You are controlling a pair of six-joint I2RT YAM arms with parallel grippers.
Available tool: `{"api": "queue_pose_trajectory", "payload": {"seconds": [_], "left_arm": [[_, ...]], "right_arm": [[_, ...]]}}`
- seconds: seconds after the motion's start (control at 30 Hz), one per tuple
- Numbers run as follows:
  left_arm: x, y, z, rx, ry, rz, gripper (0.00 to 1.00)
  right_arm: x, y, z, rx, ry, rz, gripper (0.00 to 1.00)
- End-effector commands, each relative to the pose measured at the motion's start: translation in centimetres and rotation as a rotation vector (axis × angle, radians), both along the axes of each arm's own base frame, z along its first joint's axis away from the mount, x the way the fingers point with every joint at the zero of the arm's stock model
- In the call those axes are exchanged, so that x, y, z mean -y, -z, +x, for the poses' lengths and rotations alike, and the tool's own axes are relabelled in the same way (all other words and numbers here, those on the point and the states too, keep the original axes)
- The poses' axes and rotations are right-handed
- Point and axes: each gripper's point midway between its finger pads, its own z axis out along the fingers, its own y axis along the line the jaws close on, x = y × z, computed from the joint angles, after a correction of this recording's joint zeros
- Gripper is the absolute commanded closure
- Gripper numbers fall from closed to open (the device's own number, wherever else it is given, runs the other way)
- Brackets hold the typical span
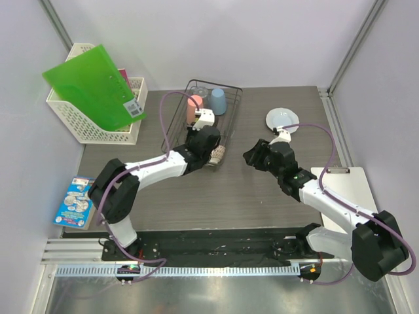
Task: Unload the mixed dishes from the dish rack
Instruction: Pick up the plate from the dish rack.
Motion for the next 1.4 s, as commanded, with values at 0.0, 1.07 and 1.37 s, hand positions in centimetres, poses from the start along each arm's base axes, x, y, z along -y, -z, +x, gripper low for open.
{"api": "queue_pose_trajectory", "payload": {"seconds": [0.0, 1.07, 1.37], "left_arm": [[-1.8, -6.9, 0.2, 0.155, -0.075, -0.075, 1.00], [3.9, -17.7, -11.6, -0.167, 0.649, -1.077, 1.00], [4.1, -17.1, -12.5, -0.177, 0.675, -1.114, 1.00]], "right_arm": [[-0.8, -1.6, 0.8, 0.046, -0.006, 0.042, 0.49], [-5.8, -18.0, -2.8, 0.371, -0.305, 0.500, 0.20], [-7.6, -17.9, -2.3, 0.354, -0.382, 0.512, 0.23]]}}
